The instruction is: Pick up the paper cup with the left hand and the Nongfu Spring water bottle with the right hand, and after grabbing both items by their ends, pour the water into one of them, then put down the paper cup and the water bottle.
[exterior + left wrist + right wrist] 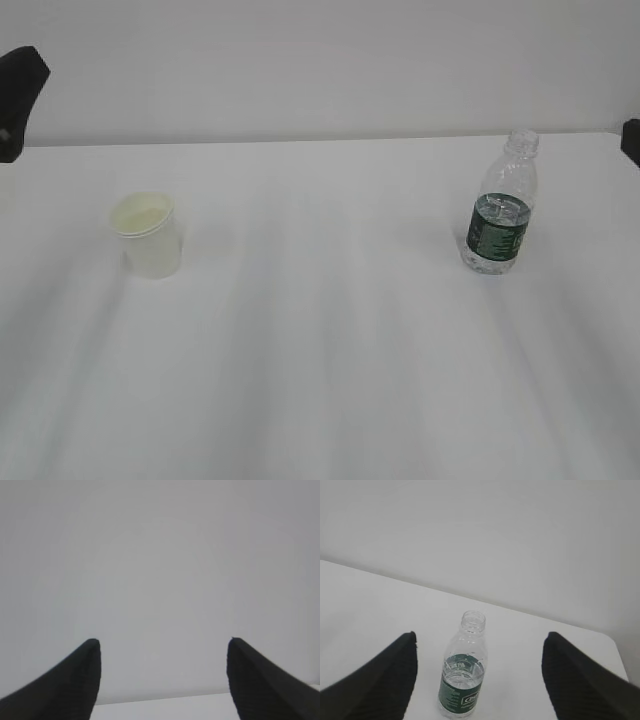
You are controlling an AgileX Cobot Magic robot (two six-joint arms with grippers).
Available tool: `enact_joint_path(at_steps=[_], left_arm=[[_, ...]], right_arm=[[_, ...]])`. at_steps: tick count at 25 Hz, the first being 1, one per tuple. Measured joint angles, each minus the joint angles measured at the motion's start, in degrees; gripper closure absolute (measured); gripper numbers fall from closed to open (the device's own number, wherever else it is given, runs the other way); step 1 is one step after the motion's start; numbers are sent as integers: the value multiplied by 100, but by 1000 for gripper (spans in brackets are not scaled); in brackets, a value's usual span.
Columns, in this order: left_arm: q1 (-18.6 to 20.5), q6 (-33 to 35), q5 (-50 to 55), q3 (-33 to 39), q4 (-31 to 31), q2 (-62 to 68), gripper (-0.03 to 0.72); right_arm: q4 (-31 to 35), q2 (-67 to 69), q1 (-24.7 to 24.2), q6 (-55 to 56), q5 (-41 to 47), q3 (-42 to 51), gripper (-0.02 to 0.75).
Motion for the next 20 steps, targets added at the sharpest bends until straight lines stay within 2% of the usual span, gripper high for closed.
enact_joint_path(at_steps=[8, 13, 20], left_arm=[[0, 0, 1086, 37, 0, -1228, 127], [0, 0, 1927, 47, 236, -2194, 128], [0, 106, 3532, 60, 321, -3786, 128]], right_arm=[[-92, -1032, 0, 0, 1067, -462, 147], [-96, -1469, 0, 0, 1798, -813, 148], [-105, -1833, 0, 0, 2044, -1006, 148]])
